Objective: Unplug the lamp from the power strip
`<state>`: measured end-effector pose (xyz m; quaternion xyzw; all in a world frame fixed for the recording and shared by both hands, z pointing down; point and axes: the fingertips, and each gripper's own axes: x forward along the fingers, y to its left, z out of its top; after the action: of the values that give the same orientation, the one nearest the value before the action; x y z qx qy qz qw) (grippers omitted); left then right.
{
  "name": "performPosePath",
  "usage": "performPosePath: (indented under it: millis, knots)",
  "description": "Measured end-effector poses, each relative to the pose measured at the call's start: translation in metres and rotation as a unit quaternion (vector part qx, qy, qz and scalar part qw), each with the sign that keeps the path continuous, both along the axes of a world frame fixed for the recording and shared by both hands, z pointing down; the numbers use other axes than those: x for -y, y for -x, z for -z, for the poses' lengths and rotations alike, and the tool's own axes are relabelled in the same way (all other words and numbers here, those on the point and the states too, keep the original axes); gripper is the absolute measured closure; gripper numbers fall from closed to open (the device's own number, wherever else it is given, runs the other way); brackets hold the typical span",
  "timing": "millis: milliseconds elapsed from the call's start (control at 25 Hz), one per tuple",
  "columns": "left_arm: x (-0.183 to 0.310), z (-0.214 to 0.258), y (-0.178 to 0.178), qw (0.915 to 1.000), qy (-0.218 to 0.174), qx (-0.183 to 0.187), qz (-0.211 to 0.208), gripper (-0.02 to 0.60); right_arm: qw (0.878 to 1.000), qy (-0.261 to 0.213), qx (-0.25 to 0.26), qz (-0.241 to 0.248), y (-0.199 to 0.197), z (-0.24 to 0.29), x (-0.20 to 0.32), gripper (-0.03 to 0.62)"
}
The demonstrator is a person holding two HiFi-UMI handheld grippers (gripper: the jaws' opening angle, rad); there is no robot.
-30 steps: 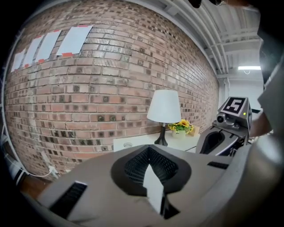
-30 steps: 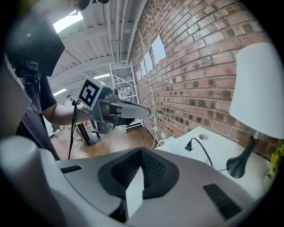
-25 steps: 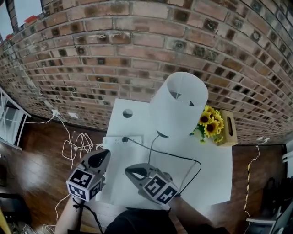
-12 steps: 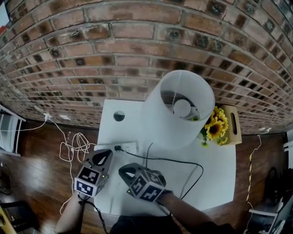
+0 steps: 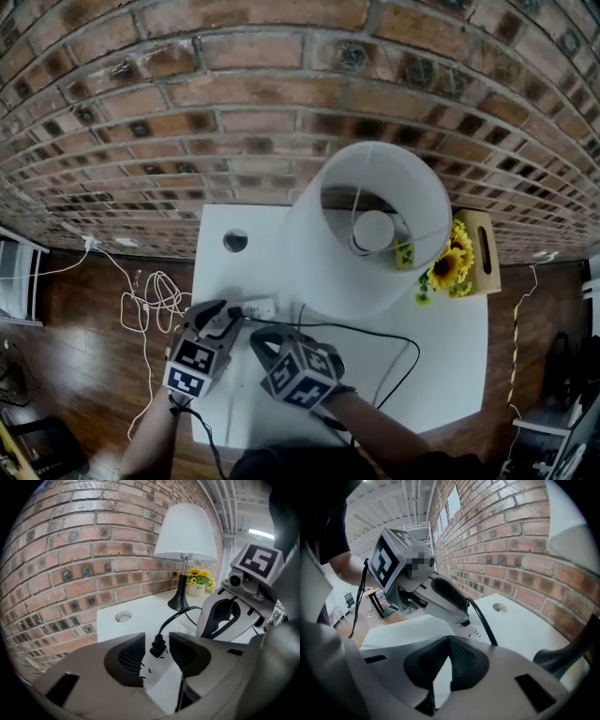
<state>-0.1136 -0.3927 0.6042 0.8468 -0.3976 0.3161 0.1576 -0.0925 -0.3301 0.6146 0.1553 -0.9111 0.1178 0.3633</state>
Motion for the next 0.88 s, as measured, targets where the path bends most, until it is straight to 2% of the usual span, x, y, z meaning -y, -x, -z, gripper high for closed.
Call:
performPosePath:
  millis: [160,240,280,400,520,720,880]
  knots:
    - [0.003,-0.010,-0.005,0.9999,0.002,0.011,-0.011,0.407,1.000,-0.011,-0.008,-0.023,0.000,-0.008,0.011,0.597]
    - [0.005,-0.012,-0.007,0.9998,-0.003,0.016,-0.014,0.434,0.999,-0.012,-0.006,-0.031,0.000,-0.011,0.016,0.597]
    - [0.005,-0.013,-0.007,0.9997,-0.004,0.016,-0.015,0.456,0.999,-0.010,-0.001,-0.036,0.001,-0.011,0.018,0.597]
    - [0.004,-0.014,-0.007,0.9999,-0.002,0.004,-0.013,0.460,0.999,0.002,0.011,-0.050,0.002,-0.011,0.025,0.597]
    - [0.005,-0.014,-0.006,1.0000,0.000,-0.003,-0.009,0.462,0.999,-0.003,0.005,-0.049,0.003,-0.012,0.030,0.597]
    - [0.005,-0.015,-0.006,0.9999,0.008,-0.006,-0.009,0.463,0.999,-0.039,-0.007,-0.036,0.008,-0.009,0.031,0.597]
    - [0.005,-0.015,-0.006,0.9997,0.017,-0.013,-0.010,0.465,0.998,-0.046,-0.011,-0.044,0.009,-0.010,0.037,0.597]
